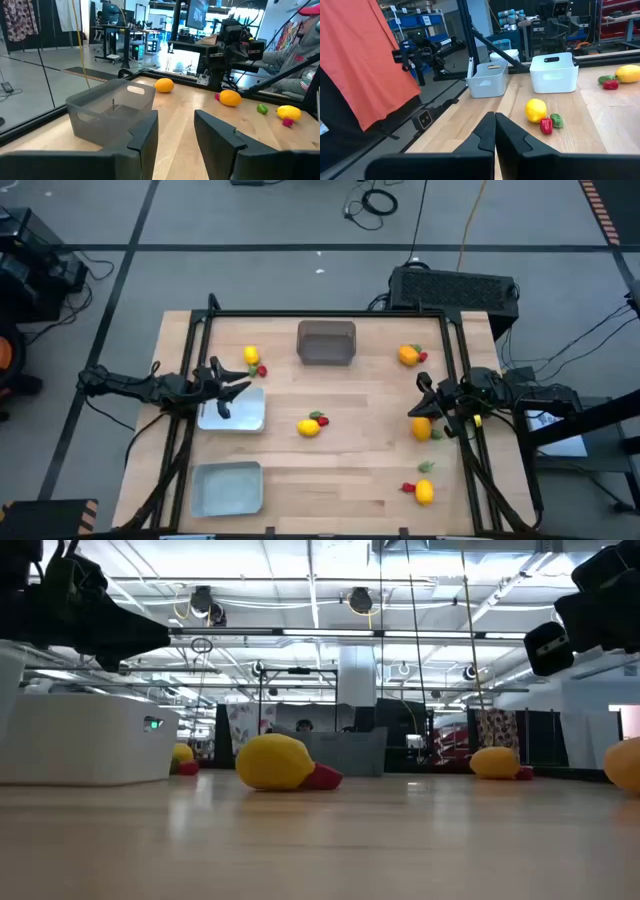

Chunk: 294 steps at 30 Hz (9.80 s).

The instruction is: Sort produce into baskets

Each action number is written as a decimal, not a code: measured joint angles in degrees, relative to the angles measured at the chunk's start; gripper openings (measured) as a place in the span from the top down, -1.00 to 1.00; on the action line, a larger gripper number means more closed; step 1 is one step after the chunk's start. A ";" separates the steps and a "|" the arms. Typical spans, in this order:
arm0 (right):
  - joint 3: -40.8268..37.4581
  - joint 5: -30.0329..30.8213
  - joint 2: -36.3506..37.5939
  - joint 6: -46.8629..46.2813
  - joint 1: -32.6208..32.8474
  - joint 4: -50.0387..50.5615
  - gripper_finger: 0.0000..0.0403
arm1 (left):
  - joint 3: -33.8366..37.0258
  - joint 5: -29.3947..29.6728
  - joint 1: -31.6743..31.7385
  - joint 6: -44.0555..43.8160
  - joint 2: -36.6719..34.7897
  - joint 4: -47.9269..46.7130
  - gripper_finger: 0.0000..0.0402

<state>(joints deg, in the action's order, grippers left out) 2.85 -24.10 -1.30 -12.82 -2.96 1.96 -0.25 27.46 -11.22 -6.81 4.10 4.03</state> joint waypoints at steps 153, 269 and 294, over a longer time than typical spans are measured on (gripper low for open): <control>7.05 37.03 -50.54 -7.24 7.06 -46.23 1.00 | -36.23 -36.83 11.48 22.17 62.67 6.70 0.33; 19.80 37.83 -63.28 -4.66 17.53 -31.34 1.00 | -48.30 -10.64 -1.86 -24.43 66.69 -66.82 -0.16; 19.80 37.97 -63.28 -4.11 17.53 -32.15 1.00 | -49.99 -8.42 2.01 -22.24 69.37 -60.01 -0.49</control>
<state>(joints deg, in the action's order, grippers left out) 22.65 13.87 -64.58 -16.93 14.57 -30.20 -50.24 19.04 -9.21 -29.05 73.47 -55.97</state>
